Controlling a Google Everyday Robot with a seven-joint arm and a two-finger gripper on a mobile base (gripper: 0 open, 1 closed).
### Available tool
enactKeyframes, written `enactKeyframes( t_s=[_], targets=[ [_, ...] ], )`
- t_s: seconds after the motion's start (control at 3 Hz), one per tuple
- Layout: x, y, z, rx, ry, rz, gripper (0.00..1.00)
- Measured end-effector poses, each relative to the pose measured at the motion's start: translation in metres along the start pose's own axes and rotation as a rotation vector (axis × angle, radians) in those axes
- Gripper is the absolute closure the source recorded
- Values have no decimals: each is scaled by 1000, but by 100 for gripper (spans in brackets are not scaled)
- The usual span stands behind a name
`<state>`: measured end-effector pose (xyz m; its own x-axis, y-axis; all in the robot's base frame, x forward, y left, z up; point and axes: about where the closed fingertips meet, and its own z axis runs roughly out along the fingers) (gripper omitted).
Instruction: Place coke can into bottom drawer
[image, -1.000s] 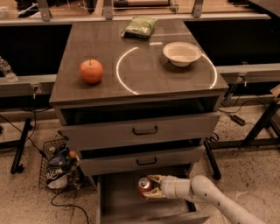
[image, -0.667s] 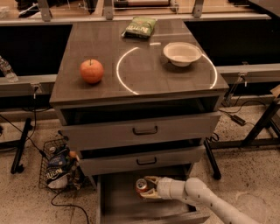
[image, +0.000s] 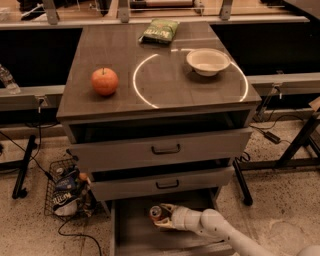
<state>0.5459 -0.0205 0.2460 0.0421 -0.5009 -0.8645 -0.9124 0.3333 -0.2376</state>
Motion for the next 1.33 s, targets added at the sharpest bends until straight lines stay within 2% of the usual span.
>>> enactKeyframes(
  t_s=[0.33, 0.67, 1.33],
  targets=[
    [8, 2, 26, 19, -18, 4, 100],
    [15, 4, 45, 25, -22, 3, 81],
    [35, 13, 63, 20, 11, 7, 20]
  ],
)
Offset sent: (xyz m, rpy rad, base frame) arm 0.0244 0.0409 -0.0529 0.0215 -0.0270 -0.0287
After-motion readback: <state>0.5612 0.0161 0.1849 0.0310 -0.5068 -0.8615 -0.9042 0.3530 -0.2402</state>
